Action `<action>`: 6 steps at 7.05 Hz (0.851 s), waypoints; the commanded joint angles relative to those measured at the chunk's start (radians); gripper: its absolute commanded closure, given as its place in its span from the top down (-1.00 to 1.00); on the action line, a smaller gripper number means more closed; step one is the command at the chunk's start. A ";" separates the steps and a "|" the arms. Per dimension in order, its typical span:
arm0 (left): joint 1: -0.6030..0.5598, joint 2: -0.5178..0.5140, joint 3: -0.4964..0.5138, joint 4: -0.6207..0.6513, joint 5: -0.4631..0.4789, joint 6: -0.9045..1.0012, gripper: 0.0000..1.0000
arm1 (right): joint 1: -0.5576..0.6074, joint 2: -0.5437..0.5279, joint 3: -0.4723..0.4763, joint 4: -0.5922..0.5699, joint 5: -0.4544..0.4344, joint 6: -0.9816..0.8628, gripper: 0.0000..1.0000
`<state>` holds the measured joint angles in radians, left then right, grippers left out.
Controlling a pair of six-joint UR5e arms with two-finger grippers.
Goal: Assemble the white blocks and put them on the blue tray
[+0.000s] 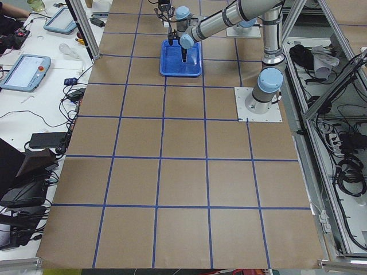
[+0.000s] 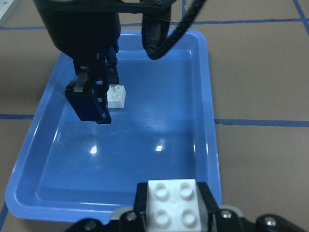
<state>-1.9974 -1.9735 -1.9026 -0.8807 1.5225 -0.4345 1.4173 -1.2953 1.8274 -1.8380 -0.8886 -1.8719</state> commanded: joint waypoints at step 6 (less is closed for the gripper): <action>0.183 0.064 -0.027 -0.082 -0.097 0.219 -0.22 | 0.081 -0.078 0.348 -0.410 0.076 0.193 -0.59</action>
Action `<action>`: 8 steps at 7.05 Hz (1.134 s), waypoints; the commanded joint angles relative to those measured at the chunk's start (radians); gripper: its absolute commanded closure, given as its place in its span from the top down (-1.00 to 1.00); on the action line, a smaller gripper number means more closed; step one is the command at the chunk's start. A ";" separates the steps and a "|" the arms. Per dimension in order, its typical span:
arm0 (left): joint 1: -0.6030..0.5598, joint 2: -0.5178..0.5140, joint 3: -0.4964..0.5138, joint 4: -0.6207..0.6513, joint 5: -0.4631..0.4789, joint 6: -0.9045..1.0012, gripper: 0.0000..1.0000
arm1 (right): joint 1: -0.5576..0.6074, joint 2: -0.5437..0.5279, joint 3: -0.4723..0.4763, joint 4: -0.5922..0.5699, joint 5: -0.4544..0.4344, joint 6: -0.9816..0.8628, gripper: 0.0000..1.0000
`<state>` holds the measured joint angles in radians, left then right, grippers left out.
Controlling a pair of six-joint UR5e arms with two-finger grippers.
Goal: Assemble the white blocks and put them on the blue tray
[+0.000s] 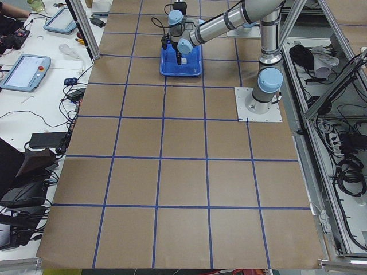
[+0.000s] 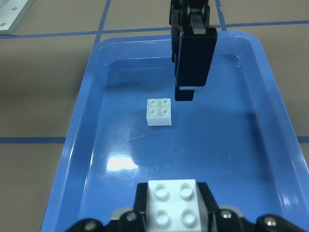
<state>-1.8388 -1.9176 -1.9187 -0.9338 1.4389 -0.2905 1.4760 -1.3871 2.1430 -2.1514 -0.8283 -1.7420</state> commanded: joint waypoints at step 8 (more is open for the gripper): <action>0.049 -0.034 -0.034 -0.011 -0.063 0.131 -0.61 | 0.181 0.180 0.049 -0.470 0.015 0.305 -0.53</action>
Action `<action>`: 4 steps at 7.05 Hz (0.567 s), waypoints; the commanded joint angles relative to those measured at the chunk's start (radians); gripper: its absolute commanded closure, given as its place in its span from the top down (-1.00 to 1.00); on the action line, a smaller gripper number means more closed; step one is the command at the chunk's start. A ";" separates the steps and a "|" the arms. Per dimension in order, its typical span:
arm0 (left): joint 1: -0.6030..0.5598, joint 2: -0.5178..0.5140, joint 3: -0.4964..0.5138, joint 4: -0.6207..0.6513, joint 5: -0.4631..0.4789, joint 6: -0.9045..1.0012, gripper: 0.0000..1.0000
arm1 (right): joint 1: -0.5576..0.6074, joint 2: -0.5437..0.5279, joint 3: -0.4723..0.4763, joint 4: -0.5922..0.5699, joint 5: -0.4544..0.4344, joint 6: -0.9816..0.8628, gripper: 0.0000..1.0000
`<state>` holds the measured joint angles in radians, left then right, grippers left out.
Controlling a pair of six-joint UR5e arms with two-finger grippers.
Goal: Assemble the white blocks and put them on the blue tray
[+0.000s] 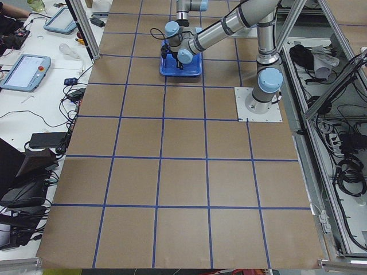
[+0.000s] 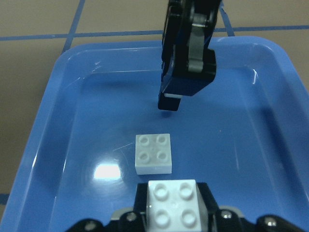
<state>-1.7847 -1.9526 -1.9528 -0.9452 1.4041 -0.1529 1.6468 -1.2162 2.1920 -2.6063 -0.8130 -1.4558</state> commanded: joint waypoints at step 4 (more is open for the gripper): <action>-0.012 0.006 0.000 -0.001 -0.042 -0.042 -0.61 | 0.033 0.009 0.002 -0.034 -0.002 0.061 -0.52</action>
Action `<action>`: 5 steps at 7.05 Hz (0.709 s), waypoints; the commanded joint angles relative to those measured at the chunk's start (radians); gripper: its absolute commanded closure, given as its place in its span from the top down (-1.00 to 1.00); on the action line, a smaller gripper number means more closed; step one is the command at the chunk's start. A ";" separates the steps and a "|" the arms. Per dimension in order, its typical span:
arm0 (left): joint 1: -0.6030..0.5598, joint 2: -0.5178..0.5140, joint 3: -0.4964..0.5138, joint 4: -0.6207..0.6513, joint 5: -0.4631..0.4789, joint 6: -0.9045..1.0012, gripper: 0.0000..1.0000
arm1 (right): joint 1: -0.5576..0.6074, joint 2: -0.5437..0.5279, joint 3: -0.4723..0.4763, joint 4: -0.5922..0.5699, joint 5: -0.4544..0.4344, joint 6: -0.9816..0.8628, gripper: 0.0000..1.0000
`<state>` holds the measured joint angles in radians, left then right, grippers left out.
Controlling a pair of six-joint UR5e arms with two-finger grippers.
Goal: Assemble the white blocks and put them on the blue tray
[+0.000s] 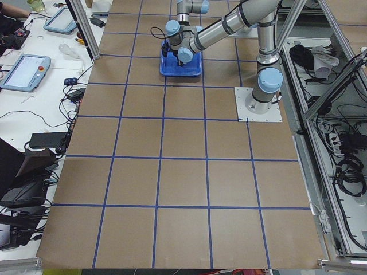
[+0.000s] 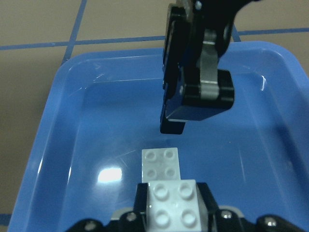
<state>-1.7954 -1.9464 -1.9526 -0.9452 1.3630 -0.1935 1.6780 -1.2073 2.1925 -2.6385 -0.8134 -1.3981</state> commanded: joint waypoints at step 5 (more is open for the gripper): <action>-0.004 0.001 -0.002 -0.003 -0.024 -0.012 -0.61 | 0.014 0.005 0.003 -0.018 -0.001 0.022 -0.49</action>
<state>-1.7988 -1.9465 -1.9542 -0.9488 1.3464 -0.2000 1.6909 -1.2044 2.1951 -2.6550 -0.8144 -1.3770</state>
